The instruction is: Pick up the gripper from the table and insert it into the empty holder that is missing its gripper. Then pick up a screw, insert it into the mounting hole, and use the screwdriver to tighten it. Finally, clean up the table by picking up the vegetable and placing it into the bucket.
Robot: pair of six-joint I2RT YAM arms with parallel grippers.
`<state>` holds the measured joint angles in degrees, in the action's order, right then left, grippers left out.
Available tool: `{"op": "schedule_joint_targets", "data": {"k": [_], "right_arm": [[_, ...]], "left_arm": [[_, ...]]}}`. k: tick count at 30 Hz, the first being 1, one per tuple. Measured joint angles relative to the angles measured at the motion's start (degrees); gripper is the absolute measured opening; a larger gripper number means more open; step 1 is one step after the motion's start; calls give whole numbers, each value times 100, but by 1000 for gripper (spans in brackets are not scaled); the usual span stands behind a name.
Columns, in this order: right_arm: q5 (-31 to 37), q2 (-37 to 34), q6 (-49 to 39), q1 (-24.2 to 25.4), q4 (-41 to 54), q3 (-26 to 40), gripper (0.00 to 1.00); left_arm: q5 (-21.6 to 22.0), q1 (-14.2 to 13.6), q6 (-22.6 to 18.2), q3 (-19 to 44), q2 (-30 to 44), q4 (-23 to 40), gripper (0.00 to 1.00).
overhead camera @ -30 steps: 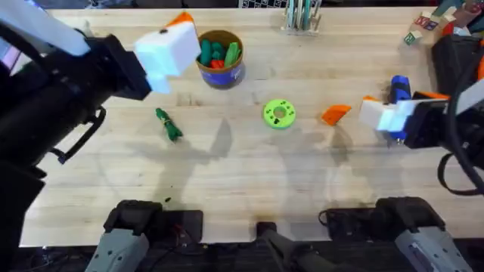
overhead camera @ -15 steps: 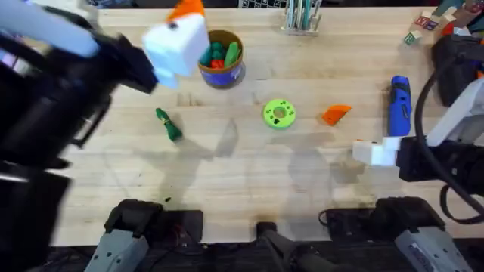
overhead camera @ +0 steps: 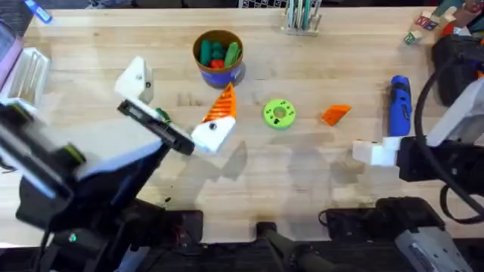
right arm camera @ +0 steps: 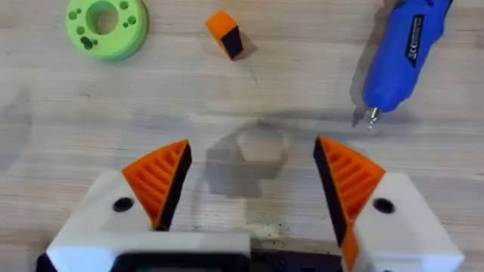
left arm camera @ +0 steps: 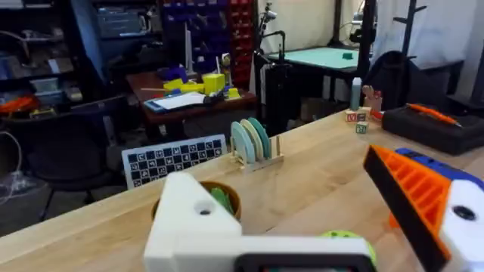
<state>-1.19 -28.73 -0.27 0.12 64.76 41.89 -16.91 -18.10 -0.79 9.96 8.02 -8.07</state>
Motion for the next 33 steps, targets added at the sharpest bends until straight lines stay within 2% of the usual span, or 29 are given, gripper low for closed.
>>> {"op": "schedule_joint_targets", "data": {"k": [4, 9, 10, 18, 33], "right_arm": [[0, 0, 0, 0, 2, 0, 991], [0, 0, 0, 0, 0, 0, 991], [0, 0, 0, 0, 1, 0, 991], [0, 0, 0, 0, 2, 0, 991], [0, 0, 0, 0, 2, 2, 991]], "left_arm": [[0, -3, -14, -281, -751, 154, 987], [-2, -3, 166, -711, -796, -334, 987], [0, -3, 234, -800, -796, -298, 987], [-26, -10, 904, -958, -778, 1142, 988], [-30, -10, 1079, -958, -771, 1149, 987]]}}
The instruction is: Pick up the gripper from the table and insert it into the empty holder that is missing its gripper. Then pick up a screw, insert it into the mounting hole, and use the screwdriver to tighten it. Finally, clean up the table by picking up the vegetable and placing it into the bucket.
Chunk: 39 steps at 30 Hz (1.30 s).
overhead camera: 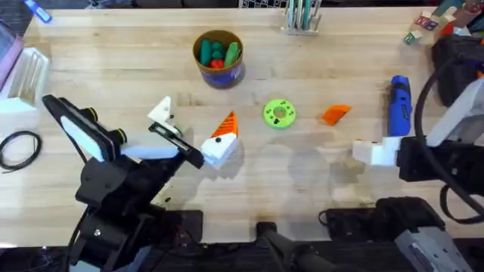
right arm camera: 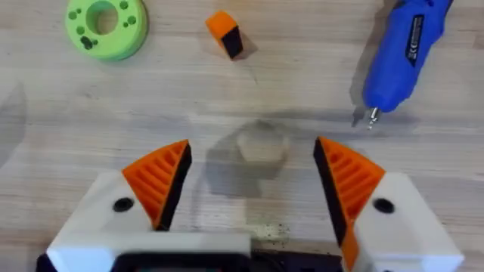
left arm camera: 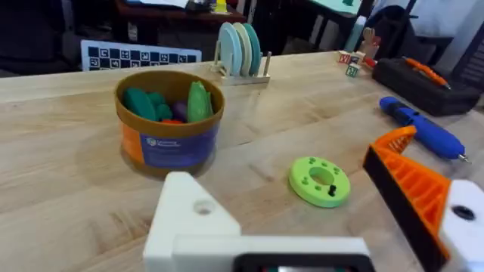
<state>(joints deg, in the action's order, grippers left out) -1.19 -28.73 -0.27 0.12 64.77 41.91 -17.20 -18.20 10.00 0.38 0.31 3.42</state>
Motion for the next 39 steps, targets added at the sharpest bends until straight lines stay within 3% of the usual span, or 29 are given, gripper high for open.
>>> {"op": "schedule_joint_targets", "data": {"k": [17, 20, 27, 32, 39], "right_arm": [[0, 1, 0, 0, -2, 0, 991], [0, 0, 0, 0, -213, 0, 991], [-92, 0, 67, 0, -1788, 0, 991], [-146, 0, 116, 0, -1794, 0, 991], [-146, -307, -87, 0, -1949, 7, 991]], "left_arm": [[69, 0, 11, 0, 1, 7, 987], [-169, 0, 11, 0, 1, -2, 986], [-1197, 0, -46, 0, 1, -24, 987], [-1915, 0, -230, 4, 1, -10, 986], [-2251, 0, -311, 4, 1, 4, 987]]}}
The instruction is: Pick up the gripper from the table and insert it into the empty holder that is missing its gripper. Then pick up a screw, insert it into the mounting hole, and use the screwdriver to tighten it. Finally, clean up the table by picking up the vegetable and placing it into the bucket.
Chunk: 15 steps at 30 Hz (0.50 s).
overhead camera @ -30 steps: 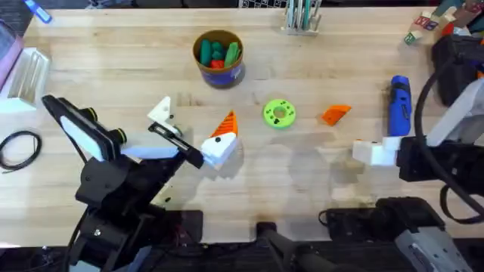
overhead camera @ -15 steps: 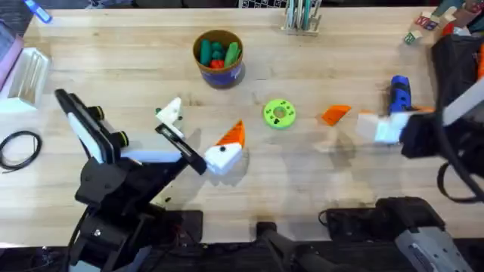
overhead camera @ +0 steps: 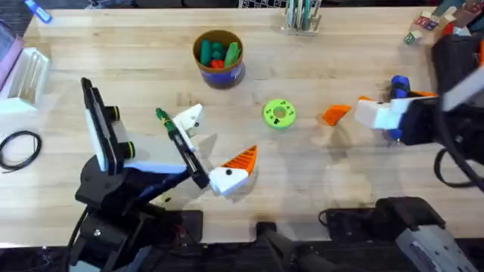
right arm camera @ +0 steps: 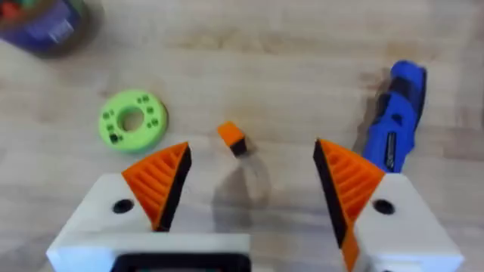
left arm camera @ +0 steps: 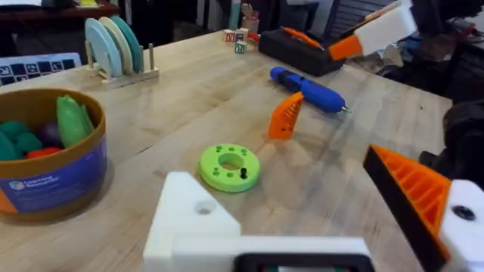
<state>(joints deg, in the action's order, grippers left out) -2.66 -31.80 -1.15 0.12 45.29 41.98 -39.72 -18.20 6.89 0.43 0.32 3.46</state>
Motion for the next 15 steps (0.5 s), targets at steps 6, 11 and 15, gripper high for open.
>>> {"op": "schedule_joint_targets", "data": {"k": [6, 11, 15], "right_arm": [[0, -1579, -337, -68, 537, 455, 991], [1, -2876, -1036, -252, 873, 1079, 991], [0, -3574, -1442, -405, 715, 1322, 966]], "left_arm": [[-82, 0, -6, 0, -2, 2, 987], [-108, 0, -6, 0, 0, 2, 987], [-117, 0, -6, 0, 0, 3, 987]]}}
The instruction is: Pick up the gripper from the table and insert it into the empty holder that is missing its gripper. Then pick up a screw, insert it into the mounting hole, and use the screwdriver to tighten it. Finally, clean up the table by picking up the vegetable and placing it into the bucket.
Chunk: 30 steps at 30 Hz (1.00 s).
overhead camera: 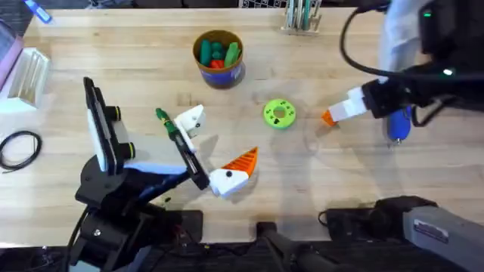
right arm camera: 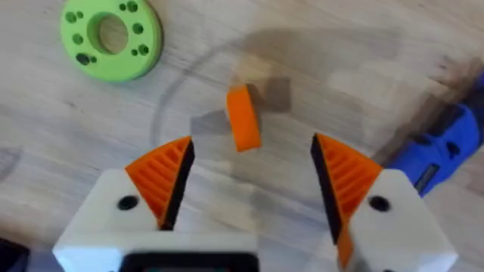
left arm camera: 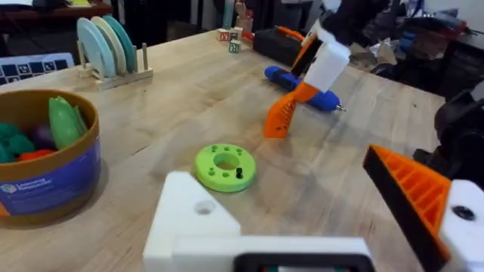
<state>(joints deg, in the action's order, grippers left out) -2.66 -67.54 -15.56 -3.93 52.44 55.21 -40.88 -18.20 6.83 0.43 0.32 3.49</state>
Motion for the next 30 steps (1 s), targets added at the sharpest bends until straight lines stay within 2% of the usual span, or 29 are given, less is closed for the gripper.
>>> {"op": "schedule_joint_targets", "data": {"k": [5, 14, 19, 24, 25, 26, 28, 30], "right_arm": [[1, -589, -346, -82, -72, 32, 812], [2, -798, -508, -82, -141, 32, 759], [2, -964, -549, -82, -116, 36, 668], [2, -1082, -549, -82, -128, 36, 494], [1, -1082, -560, -82, -131, 39, 431], [1, -1084, -567, -82, -135, 39, 301], [1, -1085, -572, -82, -141, 39, 130], [0, -1082, -557, -82, -140, 45, 21]], "left_arm": [[-4, 0, -2, 0, 0, -1, 987], [-4, 0, -20, 0, 0, 2, 987], [-4, 0, -20, 0, 0, 2, 988], [-4, 0, -22, 0, 0, 2, 987], [-4, 0, -22, 0, 0, 2, 987], [-4, 0, -22, 0, -1, 2, 987], [-4, 0, -22, 0, 0, 2, 987], [-3, 0, -26, 0, 0, 2, 987]]}}
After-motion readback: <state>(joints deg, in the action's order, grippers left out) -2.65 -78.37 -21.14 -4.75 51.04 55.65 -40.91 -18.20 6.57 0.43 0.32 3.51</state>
